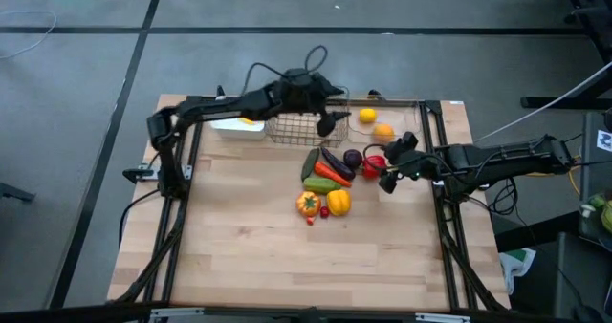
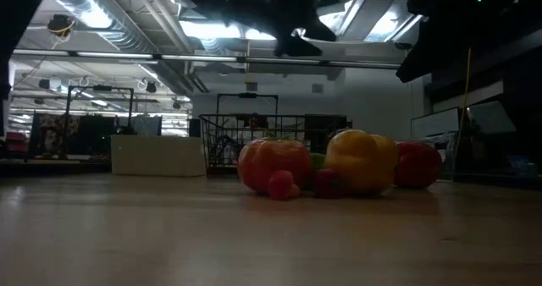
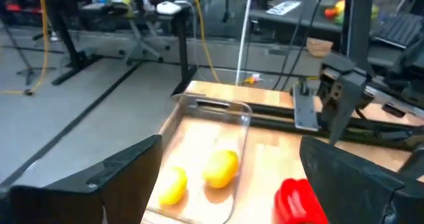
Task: Sort produce into baskets
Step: Put the yellow tomato into the transparent bin
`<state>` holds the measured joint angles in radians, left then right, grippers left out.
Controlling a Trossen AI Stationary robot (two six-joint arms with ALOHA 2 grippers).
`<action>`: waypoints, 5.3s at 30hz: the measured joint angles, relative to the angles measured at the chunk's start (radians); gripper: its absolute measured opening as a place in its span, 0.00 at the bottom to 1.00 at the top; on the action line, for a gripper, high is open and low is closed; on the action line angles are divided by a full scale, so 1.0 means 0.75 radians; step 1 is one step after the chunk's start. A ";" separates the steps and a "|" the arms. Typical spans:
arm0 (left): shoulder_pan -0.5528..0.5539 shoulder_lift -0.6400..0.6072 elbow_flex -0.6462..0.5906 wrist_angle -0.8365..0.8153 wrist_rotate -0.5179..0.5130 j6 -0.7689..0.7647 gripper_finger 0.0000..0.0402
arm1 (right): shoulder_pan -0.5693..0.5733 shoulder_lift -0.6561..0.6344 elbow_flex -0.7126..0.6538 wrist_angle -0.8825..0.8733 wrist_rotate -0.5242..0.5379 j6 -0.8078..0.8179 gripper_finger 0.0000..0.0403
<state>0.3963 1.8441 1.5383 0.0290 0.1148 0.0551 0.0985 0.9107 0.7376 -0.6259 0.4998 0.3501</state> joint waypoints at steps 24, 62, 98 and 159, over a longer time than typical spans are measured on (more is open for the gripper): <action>0.086 -0.945 -1.072 0.197 0.011 -0.118 0.77 | -0.001 0.023 0.000 0.219 -0.099 -0.025 0.76; 0.081 -1.652 -1.751 0.425 -0.009 -0.143 0.77 | -0.001 0.049 -0.001 0.276 -0.089 0.051 0.78; 0.081 -2.231 -1.978 0.204 -0.009 -0.221 0.77 | -0.080 0.216 0.000 0.782 -0.455 0.236 0.95; 0.081 -2.221 -1.978 0.076 -0.009 -0.369 0.77 | -0.078 1.316 0.729 0.344 -0.840 -0.824 0.95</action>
<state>0.4568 0.1783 0.0551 0.0856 0.1078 -0.2214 0.0399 1.8980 1.2846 -0.3679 -0.1305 -0.2681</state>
